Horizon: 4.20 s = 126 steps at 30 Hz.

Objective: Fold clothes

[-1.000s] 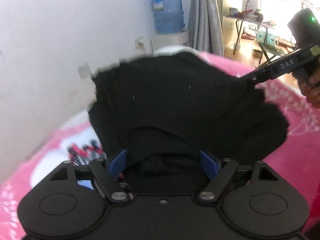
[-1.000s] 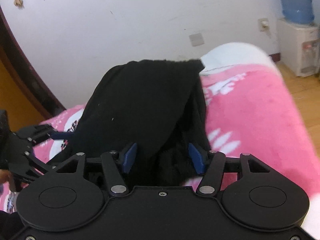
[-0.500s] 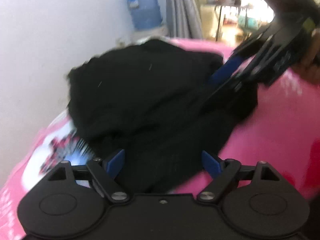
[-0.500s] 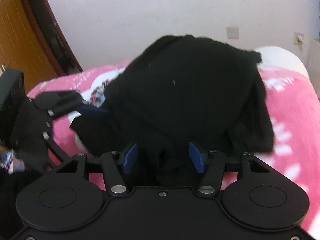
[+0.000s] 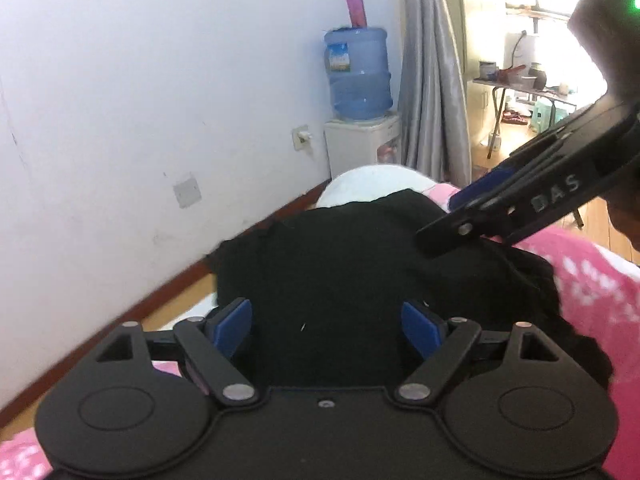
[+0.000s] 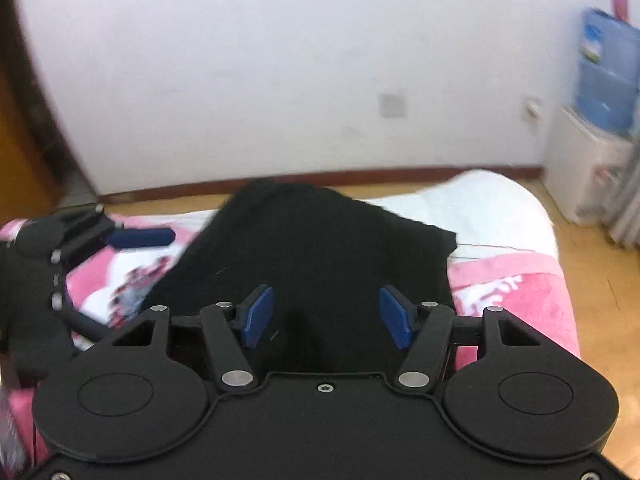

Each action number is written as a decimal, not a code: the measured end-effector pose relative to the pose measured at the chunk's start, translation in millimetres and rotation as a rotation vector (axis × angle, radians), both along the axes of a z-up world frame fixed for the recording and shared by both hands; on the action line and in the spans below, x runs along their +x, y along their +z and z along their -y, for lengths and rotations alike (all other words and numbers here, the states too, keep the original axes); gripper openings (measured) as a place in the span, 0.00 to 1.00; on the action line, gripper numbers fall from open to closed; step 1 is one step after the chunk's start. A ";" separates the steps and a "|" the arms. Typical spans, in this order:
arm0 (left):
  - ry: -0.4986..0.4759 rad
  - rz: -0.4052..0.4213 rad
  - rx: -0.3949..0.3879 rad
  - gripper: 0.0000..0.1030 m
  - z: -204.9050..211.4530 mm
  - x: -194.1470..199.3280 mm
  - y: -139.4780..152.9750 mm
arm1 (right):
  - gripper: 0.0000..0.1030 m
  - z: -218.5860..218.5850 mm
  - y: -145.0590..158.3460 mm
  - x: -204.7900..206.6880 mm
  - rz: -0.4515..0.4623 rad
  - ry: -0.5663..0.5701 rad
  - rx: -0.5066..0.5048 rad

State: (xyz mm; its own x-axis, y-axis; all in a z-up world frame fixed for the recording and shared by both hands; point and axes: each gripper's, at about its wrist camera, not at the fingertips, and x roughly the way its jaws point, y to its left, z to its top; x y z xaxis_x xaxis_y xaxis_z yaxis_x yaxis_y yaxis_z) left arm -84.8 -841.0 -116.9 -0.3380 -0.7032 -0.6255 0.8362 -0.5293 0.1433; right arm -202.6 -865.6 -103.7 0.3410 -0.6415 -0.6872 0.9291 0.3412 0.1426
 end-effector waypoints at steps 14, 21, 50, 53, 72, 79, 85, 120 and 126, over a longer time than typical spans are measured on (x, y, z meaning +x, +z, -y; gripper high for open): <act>0.152 -0.099 0.134 0.81 -44.4 46.0 -3.8 | 0.70 -5.4 -37.1 -1.3 -0.069 -0.002 0.036; 0.193 -0.202 0.030 0.80 -44.8 36.9 50.0 | 0.71 -13.7 -39.3 -7.8 -0.073 -0.018 0.033; 0.134 -0.317 0.108 0.82 31.7 36.8 58.7 | 0.71 34.6 -3.4 -35.4 0.159 -0.035 -0.010; 0.077 -0.265 0.210 0.81 57.6 16.6 24.0 | 0.70 76.3 -32.6 -18.7 0.110 -0.039 0.082; 0.208 -0.346 0.112 0.84 -61.0 38.4 68.2 | 0.72 4.9 -21.8 -61.0 0.253 -0.044 0.020; 0.100 0.045 0.062 0.84 -59.7 -15.4 16.6 | 0.72 -3.1 -56.0 -17.1 0.050 0.104 0.011; 0.223 0.026 0.131 0.86 -92.1 21.6 15.5 | 0.75 -37.9 -71.7 -42.7 0.054 0.031 0.042; 0.150 0.004 0.188 0.86 -96.8 38.2 14.5 | 0.81 -62.9 -44.6 -16.2 -0.163 -0.016 0.010; 0.097 0.004 0.065 0.86 -97.4 34.6 42.3 | 0.78 -71.1 -23.3 -18.7 -0.167 -0.057 -0.045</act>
